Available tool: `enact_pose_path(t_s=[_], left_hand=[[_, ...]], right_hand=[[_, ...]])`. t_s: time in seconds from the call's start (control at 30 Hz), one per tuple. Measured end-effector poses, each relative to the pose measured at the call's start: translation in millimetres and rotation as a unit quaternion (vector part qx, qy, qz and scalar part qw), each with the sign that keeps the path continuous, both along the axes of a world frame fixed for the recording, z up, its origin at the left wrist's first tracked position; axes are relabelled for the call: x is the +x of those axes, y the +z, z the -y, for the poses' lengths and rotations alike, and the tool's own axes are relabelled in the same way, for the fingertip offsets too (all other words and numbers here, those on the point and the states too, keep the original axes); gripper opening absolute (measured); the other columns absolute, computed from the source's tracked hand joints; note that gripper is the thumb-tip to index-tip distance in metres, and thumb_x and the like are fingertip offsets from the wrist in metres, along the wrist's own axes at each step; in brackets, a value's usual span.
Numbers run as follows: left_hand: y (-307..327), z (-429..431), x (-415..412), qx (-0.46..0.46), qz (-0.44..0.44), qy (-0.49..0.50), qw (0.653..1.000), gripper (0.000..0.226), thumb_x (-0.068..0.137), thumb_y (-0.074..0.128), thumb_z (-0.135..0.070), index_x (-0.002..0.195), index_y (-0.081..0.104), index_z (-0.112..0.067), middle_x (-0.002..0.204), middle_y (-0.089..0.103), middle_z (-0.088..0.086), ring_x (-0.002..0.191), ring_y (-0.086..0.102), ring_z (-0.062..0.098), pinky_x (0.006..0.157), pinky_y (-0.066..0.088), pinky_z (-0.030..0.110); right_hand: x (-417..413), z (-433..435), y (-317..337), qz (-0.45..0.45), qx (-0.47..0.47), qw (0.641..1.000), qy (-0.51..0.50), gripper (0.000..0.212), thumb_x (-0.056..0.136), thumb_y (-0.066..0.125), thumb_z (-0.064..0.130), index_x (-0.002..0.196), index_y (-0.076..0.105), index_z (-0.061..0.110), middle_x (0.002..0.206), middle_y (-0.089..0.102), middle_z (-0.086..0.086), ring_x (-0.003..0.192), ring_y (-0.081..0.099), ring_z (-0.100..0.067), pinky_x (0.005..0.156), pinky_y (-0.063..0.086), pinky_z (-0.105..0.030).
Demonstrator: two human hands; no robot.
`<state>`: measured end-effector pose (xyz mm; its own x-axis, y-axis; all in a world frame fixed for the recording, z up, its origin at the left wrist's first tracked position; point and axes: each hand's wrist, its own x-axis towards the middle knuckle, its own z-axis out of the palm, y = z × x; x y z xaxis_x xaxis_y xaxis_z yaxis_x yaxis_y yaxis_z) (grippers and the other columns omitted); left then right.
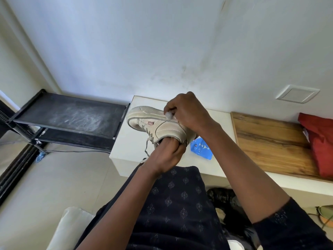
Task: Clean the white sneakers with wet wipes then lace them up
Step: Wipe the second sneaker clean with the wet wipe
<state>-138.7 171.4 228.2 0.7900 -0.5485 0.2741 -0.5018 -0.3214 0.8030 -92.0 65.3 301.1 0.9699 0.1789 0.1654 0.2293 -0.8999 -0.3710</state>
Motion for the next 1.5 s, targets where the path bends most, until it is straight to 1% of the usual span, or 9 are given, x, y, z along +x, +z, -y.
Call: enact_pose_path(t_s=[0.23,0.47,0.63,0.87,1.0,1.1,1.27,1.37,1.5], left_hand=[[0.3,2.1,6.5,-0.087,-0.111,0.020,0.990,0.027,0.070,0.040,-0.013,0.054,0.020,-0.020,0.054,0.020,-0.008,0.051,0.020,0.008,0.051,0.017,0.023],[6.7,0.9,1.2,-0.193,-0.230,0.037,0.953,0.033,0.065,0.042,-0.009,0.041,0.032,-0.031,0.041,0.033,-0.013,0.045,0.028,0.005,0.048,0.023,0.022],[9.9,1.5,5.3,-0.314,-0.353,0.127,0.872,0.031,0.065,0.047,-0.007,0.041,0.045,-0.027,0.057,0.038,-0.010,0.061,0.032,0.014,0.055,0.025,0.030],[13.3,0.3,8.4,-0.460,-0.443,0.094,0.764,0.011,0.064,0.049,-0.001,0.070,0.045,-0.009,0.063,0.032,0.004,0.055,0.035,0.016,0.053,0.030,0.028],[9.7,0.6,11.9,-0.490,-0.467,0.063,0.733,0.057,0.048,0.058,-0.013,0.102,0.046,-0.001,0.081,0.043,0.016,0.068,0.049,0.028,0.062,0.045,0.032],[15.6,-0.8,16.1,-0.540,-0.461,0.030,0.703,0.038,0.066,0.046,-0.006,0.100,0.056,0.007,0.094,0.063,0.018,0.090,0.061,0.027,0.085,0.052,0.035],[11.2,-9.9,18.1,-0.606,-0.481,0.045,0.632,0.028,0.080,0.034,-0.004,0.093,0.058,0.000,0.082,0.067,0.010,0.079,0.064,0.021,0.088,0.049,0.033],[8.3,-12.9,20.9,-0.647,-0.476,0.093,0.589,0.018,0.076,0.040,-0.002,0.078,0.058,-0.004,0.070,0.062,0.005,0.063,0.062,0.014,0.070,0.052,0.022],[6.5,-16.2,28.5,-0.691,-0.459,0.126,0.544,0.049,0.088,0.030,0.001,0.053,0.062,-0.007,0.056,0.060,0.002,0.049,0.060,0.010,0.053,0.051,0.016]], right_hand=[[-20.9,17.8,-11.0,0.184,0.062,0.981,-0.011,0.028,0.058,0.050,-0.013,0.065,0.067,0.009,0.059,0.058,-0.004,0.066,0.051,-0.019,0.056,0.037,-0.025],[-37.5,11.7,-25.6,0.330,0.104,0.937,-0.039,0.038,0.049,0.041,-0.023,0.070,0.066,-0.003,0.069,0.063,-0.009,0.070,0.056,-0.030,0.064,0.040,-0.026],[-42.7,6.2,-37.6,0.398,0.093,0.905,-0.113,0.042,0.056,0.049,-0.030,0.079,0.070,-0.002,0.077,0.067,-0.009,0.079,0.052,-0.025,0.068,0.043,-0.027],[-42.8,-12.3,-54.0,0.400,0.108,0.891,-0.187,0.039,0.071,0.042,-0.021,0.082,0.071,0.002,0.080,0.066,-0.004,0.073,0.055,-0.031,0.072,0.034,-0.015],[-43.6,-11.0,-54.3,0.414,0.093,0.883,-0.201,0.036,0.073,0.044,-0.021,0.083,0.071,0.001,0.081,0.067,-0.005,0.076,0.056,-0.029,0.073,0.038,-0.018],[-47.0,-12.7,-61.2,0.418,0.146,0.868,-0.224,0.029,0.077,0.054,-0.018,0.087,0.072,0.002,0.085,0.070,-0.007,0.082,0.060,-0.019,0.075,0.047,-0.022],[-45.7,-22.9,-74.1,0.384,0.217,0.867,-0.232,0.026,0.078,0.055,-0.011,0.090,0.074,0.003,0.092,0.072,-0.009,0.082,0.069,-0.023,0.074,0.055,-0.032],[-44.3,-27.2,-74.7,0.349,0.224,0.881,-0.228,0.035,0.069,0.058,-0.023,0.089,0.074,0.002,0.091,0.072,-0.009,0.083,0.069,-0.023,0.074,0.053,-0.029],[-53.4,-30.6,-85.0,0.326,0.209,0.894,-0.224,0.037,0.064,0.059,-0.024,0.088,0.073,0.001,0.090,0.072,-0.008,0.081,0.068,-0.021,0.074,0.052,-0.026]])
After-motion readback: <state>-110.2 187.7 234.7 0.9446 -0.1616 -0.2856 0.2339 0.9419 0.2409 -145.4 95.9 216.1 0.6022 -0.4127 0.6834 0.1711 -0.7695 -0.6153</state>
